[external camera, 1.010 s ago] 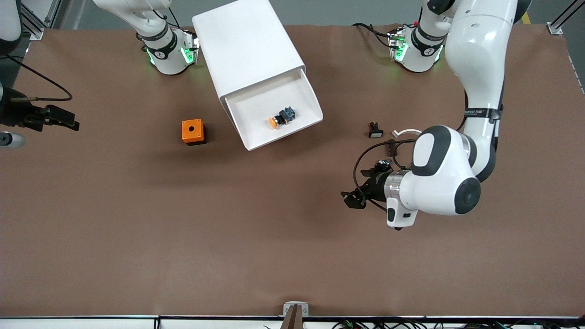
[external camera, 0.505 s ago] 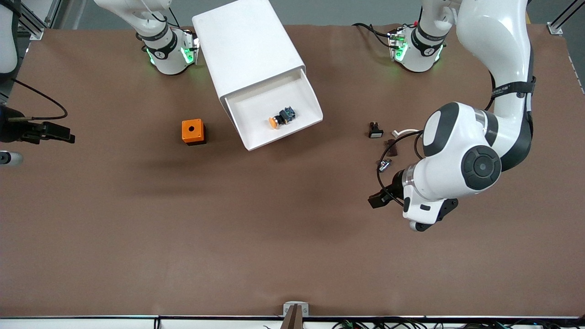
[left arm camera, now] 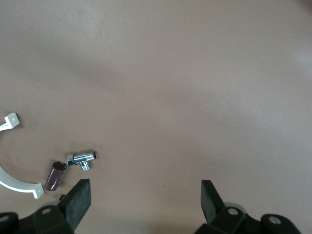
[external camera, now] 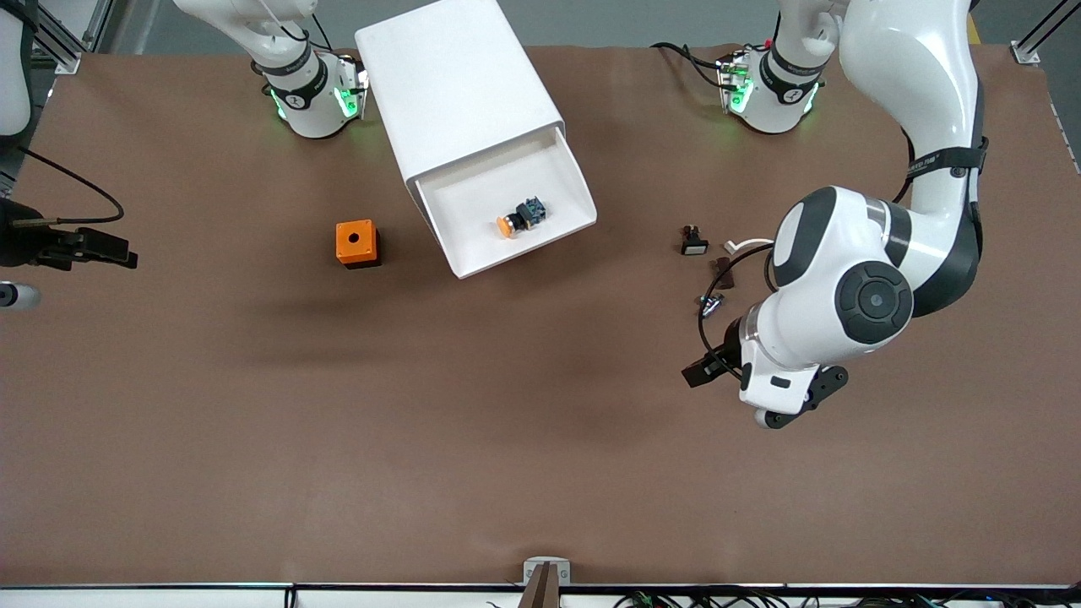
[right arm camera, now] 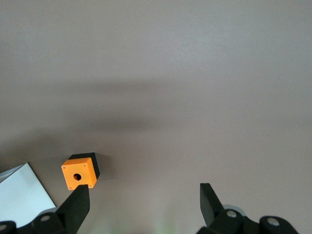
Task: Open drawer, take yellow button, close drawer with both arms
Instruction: 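Move the right gripper over the open drawer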
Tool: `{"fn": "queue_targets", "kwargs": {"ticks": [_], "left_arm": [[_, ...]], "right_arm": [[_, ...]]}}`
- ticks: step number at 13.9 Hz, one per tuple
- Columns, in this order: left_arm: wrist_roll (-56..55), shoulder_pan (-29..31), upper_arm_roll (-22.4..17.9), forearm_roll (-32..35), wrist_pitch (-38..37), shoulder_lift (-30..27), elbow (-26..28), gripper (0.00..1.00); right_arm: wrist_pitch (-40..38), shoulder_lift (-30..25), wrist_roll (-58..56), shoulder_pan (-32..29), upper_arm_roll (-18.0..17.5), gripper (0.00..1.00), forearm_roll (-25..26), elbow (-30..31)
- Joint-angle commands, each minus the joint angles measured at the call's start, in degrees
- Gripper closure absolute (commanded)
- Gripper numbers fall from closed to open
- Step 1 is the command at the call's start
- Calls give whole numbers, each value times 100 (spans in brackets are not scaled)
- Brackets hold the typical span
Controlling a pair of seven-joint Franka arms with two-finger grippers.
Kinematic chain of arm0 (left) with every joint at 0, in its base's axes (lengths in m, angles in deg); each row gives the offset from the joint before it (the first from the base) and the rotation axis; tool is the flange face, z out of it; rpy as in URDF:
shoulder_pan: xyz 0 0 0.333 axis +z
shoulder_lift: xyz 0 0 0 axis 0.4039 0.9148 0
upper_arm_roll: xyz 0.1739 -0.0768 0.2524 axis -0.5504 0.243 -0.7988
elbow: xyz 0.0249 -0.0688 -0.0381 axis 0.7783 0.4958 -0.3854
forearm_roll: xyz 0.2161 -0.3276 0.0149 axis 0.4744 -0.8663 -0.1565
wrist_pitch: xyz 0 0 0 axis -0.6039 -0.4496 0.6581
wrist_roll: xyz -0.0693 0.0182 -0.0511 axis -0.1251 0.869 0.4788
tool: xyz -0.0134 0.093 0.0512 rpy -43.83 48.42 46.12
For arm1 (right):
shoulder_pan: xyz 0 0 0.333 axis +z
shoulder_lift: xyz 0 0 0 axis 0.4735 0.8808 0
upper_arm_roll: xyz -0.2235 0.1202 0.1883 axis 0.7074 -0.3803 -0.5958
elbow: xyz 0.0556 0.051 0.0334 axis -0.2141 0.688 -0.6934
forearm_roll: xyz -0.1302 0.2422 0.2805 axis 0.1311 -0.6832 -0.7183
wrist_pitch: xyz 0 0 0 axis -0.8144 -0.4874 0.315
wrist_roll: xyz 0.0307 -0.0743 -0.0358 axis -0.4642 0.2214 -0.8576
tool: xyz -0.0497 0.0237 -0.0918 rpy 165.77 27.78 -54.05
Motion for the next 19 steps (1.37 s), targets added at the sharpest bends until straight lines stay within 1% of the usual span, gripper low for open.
{"fn": "queue_targets", "kwargs": {"ticks": [1, 2, 3, 6, 9, 10, 13, 17, 19], "left_arm": [[20, 45, 39, 575, 79, -144, 180, 1], [20, 44, 48, 1022, 79, -135, 180, 1], [29, 44, 57, 1287, 79, -135, 180, 1], [29, 62, 66, 1290, 79, -135, 188, 1], [29, 53, 83, 1273, 79, -144, 180, 1], [29, 62, 144, 1272, 79, -144, 180, 1], [29, 71, 189, 887, 79, -144, 180, 1], [29, 71, 189, 833, 79, -144, 180, 1], [29, 71, 189, 824, 79, -144, 180, 1]], "right_arm": [[-132, 26, 456, -19, -34, 0, -275, -109], [-150, 17, 624, -11, -34, 0, -398, -100], [-211, 17, 860, 24, -43, 0, -435, -109], [-273, -9, 1424, 287, -43, 0, -435, -109], [-247, -1, 1391, 245, -26, 0, -373, -100], [-238, -1, 1390, 244, -26, 0, -373, -100], [-247, -1, 1661, 332, -43, 0, -382, -109], [-291, -36, 2864, 814, -43, 0, -417, -118], [-308, -53, 3723, 1121, -52, 0, -426, -118]]}}
